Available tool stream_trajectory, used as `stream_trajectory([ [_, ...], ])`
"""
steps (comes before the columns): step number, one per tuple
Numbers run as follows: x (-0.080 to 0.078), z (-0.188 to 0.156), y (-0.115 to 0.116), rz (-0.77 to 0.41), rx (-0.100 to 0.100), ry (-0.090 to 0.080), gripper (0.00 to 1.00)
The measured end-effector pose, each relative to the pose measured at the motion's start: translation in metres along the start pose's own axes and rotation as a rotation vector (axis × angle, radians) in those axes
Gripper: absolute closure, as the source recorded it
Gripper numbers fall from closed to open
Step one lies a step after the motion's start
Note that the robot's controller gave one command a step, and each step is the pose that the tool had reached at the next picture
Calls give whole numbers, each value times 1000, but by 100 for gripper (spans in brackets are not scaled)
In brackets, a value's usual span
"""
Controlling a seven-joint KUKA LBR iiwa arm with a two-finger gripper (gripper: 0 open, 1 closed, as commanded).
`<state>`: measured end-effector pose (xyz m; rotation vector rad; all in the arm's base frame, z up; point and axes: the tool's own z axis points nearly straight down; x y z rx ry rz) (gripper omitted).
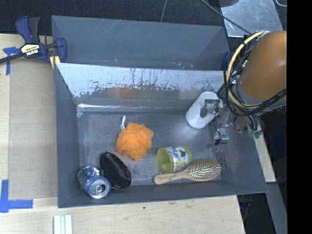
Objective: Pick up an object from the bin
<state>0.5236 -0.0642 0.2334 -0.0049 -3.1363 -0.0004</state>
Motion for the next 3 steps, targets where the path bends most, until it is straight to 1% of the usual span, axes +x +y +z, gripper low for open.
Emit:
stream_trajectory([
  [1, -10, 58, 73, -71, -3, 3, 0],
  [2, 0, 114, 126, -147, -6, 6, 0],
  [3, -56, 165, 173, -255, -8, 1, 0],
])
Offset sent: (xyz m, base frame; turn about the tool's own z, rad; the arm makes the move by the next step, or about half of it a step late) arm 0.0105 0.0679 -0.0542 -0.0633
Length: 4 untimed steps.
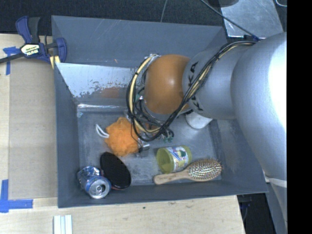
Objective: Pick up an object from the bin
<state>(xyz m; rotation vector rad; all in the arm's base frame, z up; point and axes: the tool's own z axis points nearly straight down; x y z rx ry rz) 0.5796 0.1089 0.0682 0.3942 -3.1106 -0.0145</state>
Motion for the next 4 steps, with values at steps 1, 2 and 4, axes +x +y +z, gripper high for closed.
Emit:
stream_trajectory([
  [1, 20, -2, 41, 115, -1, -3, 0],
  [2, 57, -4, 76, 120, -2, -17, 0],
  [4, 60, -3, 110, -466, 9, -30, 100],
])
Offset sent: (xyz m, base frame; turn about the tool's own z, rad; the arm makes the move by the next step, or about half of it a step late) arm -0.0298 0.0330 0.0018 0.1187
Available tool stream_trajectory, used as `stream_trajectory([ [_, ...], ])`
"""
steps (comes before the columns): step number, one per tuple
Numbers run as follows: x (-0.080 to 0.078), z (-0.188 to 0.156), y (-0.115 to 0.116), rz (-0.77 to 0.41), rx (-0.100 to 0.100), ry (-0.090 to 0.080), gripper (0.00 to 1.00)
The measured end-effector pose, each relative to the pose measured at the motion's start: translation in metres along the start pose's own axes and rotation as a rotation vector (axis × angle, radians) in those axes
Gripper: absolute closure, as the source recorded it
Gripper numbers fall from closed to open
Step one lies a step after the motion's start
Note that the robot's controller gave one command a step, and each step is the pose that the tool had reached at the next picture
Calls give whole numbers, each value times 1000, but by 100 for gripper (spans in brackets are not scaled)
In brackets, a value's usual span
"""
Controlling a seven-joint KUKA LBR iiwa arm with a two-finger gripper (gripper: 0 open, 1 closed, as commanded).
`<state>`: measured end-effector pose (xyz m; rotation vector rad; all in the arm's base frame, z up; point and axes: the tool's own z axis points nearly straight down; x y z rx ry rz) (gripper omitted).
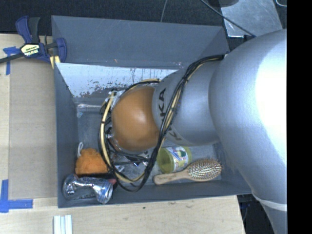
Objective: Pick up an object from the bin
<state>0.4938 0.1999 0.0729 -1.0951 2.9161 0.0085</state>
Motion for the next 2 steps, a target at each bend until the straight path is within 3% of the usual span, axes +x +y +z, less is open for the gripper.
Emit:
stream_trajectory([
  [1, -41, -93, -24, -102, 6, -15, 100],
  [2, -68, -169, -49, -41, 12, -29, 100],
])
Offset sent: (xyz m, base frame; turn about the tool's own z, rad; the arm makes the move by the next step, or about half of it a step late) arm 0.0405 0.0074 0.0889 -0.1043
